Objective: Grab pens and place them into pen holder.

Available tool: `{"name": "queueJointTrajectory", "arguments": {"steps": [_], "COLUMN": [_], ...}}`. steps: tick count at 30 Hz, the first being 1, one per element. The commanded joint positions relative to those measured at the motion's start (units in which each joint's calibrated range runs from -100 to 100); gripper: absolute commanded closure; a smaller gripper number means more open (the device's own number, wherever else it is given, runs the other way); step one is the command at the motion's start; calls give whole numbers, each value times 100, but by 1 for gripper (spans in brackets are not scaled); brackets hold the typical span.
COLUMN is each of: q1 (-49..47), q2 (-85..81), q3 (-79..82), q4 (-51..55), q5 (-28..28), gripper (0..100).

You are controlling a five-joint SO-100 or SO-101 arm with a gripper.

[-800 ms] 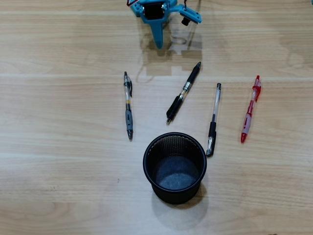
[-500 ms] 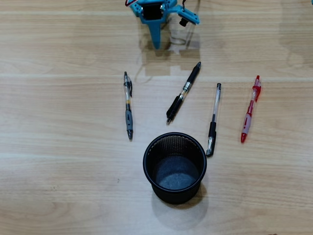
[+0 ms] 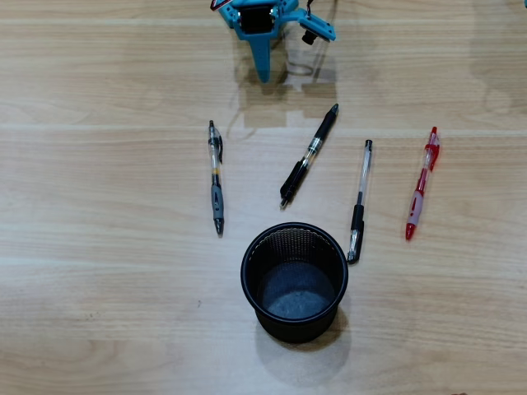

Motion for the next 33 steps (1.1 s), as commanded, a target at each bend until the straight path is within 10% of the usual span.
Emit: {"name": "queueJointTrajectory", "arguments": {"steps": [1,33], "q1": [58,130], "q2": [-19,-19], "q3": [-99,-81], "q4": [-46,-55], "q5": [21,6], "gripper": [98,98]}}
